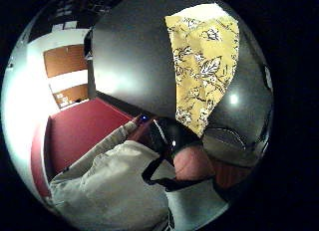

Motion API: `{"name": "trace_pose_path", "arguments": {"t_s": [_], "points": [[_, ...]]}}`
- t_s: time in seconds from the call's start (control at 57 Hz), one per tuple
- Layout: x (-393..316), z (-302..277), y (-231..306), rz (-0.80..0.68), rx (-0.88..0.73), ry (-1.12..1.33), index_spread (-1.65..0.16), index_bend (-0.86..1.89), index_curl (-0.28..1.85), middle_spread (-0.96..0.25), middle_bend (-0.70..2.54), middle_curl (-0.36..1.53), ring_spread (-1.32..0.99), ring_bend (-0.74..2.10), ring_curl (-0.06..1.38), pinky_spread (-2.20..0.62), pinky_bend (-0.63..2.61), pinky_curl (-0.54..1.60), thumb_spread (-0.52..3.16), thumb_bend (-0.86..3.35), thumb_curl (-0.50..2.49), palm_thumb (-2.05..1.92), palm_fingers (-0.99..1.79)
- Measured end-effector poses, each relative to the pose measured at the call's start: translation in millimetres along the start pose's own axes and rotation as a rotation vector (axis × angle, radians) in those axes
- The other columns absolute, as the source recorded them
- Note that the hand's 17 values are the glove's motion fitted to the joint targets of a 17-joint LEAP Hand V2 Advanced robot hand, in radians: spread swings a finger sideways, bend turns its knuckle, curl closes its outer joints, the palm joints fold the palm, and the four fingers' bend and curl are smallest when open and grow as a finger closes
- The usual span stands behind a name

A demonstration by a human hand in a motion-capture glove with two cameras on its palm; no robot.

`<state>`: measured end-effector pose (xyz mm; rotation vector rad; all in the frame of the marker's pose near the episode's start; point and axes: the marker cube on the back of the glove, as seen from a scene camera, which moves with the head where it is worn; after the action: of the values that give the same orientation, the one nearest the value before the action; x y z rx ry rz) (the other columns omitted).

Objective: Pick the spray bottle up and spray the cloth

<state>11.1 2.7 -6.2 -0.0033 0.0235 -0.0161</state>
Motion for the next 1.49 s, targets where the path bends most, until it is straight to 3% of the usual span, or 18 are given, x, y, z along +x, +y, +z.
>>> {"name": "trace_pose_path", "arguments": {"t_s": [0.14,0.369,0.878,1.492], "points": [[-7.4,4.6,-3.6,0.008,0.011,-0.003,-0.34,0.18,0.11,-0.02,0.19,0.09,0.02,0.19,0.06,0.15,0.40,0.15,0.72,0.21,0.15,0.47,0.04],[-10.0,2.3,-3.1,0.002,0.049,0.005,-0.41,0.17,0.19,-0.02,0.19,0.17,0.03,0.21,0.12,0.18,0.40,0.22,0.93,0.11,0.22,0.53,0.02],[-1.0,2.4,15.9,0.023,0.103,0.044,-0.42,0.17,0.27,-0.02,0.18,0.25,0.03,0.20,0.19,0.19,0.38,0.29,1.01,-0.02,0.32,0.63,0.01],[32.5,2.4,63.9,0.150,0.438,0.010,-0.42,0.18,0.31,-0.03,0.18,0.28,0.00,0.20,0.24,0.19,0.34,0.32,1.01,-0.02,0.39,0.76,0.10]]}}
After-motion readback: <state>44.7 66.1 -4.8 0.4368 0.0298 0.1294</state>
